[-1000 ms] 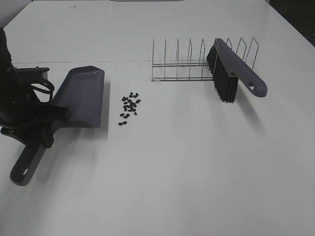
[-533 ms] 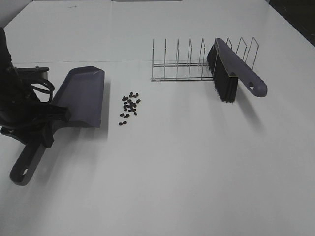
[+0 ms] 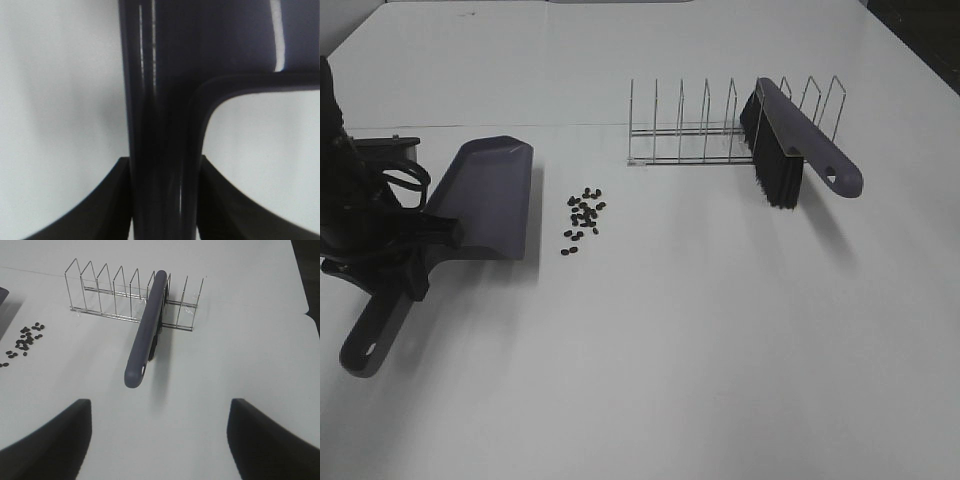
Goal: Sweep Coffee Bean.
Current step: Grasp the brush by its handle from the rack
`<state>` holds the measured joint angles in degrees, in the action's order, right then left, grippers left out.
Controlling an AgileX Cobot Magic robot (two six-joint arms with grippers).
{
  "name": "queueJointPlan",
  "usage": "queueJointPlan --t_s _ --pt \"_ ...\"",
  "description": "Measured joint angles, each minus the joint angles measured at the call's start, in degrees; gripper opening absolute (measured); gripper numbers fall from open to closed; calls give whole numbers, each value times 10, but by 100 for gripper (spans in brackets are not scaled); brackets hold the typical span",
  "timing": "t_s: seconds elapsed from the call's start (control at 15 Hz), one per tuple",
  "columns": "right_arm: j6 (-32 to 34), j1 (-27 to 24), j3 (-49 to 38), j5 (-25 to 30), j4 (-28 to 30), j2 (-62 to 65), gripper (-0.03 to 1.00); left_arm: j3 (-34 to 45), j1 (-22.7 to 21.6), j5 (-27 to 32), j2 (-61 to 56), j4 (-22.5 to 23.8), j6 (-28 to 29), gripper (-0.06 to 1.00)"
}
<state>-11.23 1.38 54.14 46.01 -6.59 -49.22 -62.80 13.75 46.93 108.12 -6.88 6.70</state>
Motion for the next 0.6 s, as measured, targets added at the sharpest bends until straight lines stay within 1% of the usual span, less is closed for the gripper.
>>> queueJointPlan --t_s 0.07,0.27,0.33,0.47,0.6 --pt "0 0 24 5 0 -28 67 0 0 0 0 0 0 35" --pt "10 0 171 67 -11 -182 67 0 0 0 0 0 0 35" --pt "15 0 263 124 -23 -276 67 0 0 0 0 1 0 35" --pt "22 1 337 149 -29 -348 67 0 0 0 0 2 0 35" --pt "36 11 404 172 -20 -421 67 0 0 0 0 3 0 35"
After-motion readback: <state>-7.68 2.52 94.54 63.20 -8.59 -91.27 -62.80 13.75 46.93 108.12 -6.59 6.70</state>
